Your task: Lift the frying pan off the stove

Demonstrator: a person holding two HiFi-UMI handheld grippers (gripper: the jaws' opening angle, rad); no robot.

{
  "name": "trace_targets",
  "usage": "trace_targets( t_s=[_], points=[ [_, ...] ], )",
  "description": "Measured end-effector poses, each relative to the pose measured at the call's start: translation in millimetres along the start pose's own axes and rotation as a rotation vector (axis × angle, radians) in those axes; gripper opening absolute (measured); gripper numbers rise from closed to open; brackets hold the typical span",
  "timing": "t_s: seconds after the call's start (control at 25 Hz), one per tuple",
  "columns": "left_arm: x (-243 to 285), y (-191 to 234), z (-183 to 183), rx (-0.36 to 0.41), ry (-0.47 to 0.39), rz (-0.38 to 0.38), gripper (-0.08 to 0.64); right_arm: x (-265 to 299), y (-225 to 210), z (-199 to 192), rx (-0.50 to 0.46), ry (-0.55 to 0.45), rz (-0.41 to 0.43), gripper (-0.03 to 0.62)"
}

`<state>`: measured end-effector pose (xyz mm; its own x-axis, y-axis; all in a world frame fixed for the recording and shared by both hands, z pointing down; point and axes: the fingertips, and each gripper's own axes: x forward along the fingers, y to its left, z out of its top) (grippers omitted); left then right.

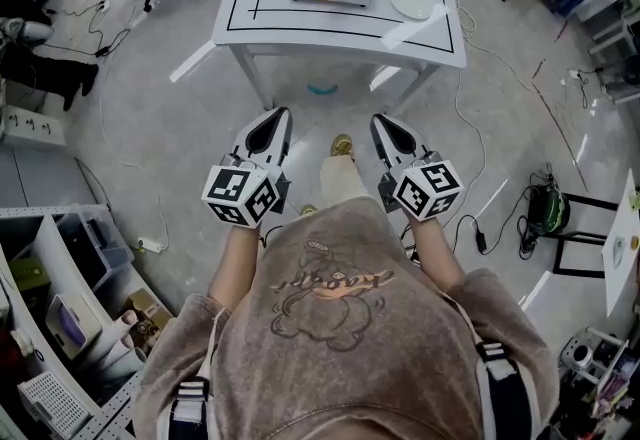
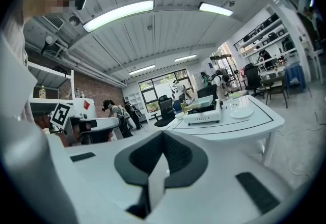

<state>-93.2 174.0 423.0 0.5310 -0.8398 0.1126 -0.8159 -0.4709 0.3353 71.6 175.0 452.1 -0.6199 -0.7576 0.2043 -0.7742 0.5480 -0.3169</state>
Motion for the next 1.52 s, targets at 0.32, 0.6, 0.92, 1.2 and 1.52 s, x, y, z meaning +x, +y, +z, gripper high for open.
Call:
trace_targets(
  t_s=[0.32,0.6,0.92,1.2,1.52],
  points=[
    [26,20,5,0.004,0.006,-0.012,0.008,31,-14,0,0.009,0.007,-0.002,0.0],
    [62,45,15,-0.001,0.005,-0.012,0.008,67,-34,12,-0.003,0.013,0.004,0.0],
    [117,71,41,0.0,-0.006,-0.018,0.008,112,-70,36,-0.001,0.029,0.013,0.0],
    [167,92,61,-0.019,-0.009,0.011,0.008,153,-105,63,0.005,0.043,0.042,0.0],
    [220,110,83,-0.022,-0.019,0.046,0.008,198,-147,91,0.013,0.051,0.084,0.0]
  ],
)
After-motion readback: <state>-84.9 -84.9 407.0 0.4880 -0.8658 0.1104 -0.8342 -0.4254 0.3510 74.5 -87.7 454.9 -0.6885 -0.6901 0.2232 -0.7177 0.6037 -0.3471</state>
